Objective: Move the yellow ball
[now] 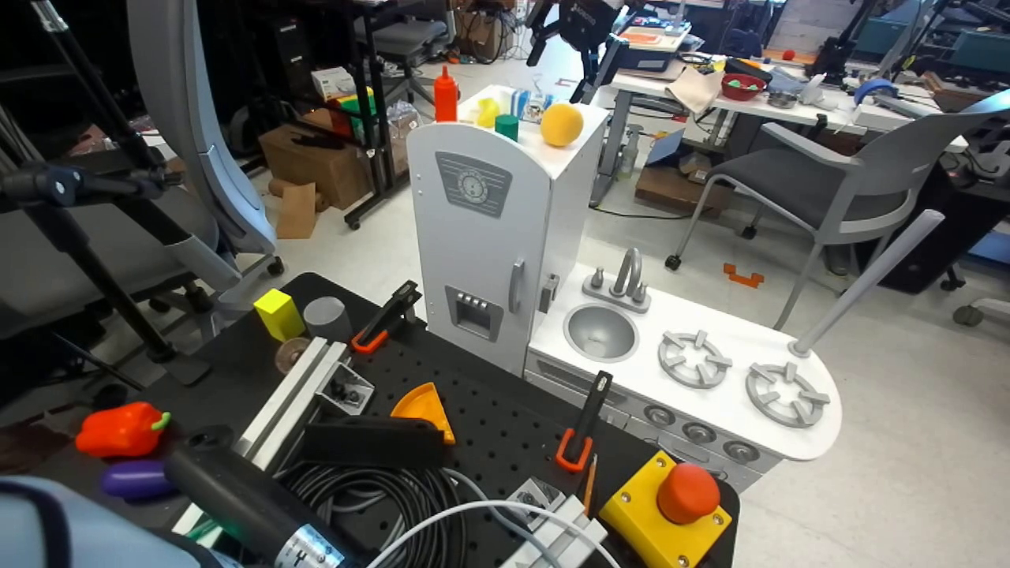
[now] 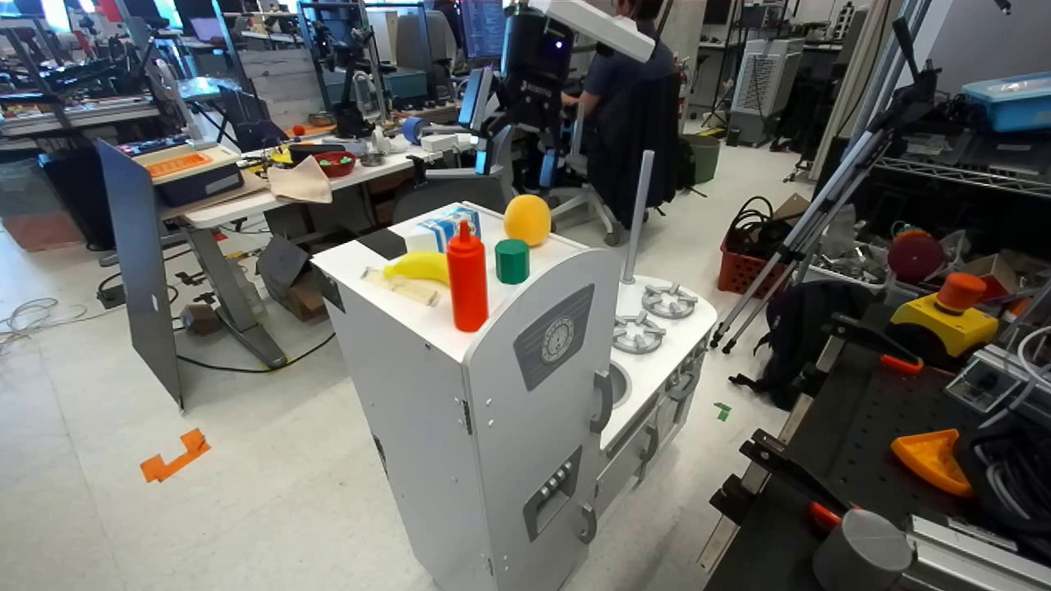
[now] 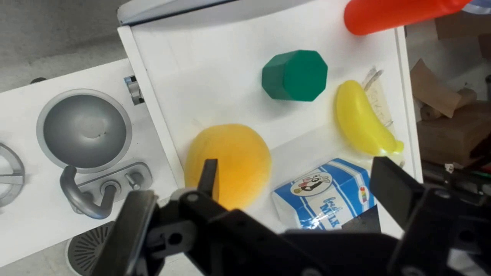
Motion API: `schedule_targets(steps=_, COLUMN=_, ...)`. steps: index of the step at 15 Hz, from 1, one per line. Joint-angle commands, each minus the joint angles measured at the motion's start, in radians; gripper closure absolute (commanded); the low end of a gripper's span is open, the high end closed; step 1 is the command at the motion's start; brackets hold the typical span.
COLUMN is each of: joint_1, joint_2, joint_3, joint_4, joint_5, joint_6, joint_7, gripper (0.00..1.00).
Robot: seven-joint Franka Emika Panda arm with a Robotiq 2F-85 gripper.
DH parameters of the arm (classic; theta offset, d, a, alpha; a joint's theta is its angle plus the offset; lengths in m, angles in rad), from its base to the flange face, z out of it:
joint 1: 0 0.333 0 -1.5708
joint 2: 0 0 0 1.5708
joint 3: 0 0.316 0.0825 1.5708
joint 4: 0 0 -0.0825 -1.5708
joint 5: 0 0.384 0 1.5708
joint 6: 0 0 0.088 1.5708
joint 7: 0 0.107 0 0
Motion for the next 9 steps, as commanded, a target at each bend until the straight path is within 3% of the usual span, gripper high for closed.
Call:
schedule_targets(steps=1, joint_1=0.007, joint_2=0.06, joint_3=0.001, joint_4=0.087, joint_5=-0.037, joint_6=-0.007, joint_7=0.076, gripper=0.0)
schedule_targets(steps=9, joint_1=0.034, joint_2=0.086, joint_3=-0.018, joint_4=0.138, joint_5=-0.137, joint_6=-0.064, joint_7=0.204, gripper=0.0)
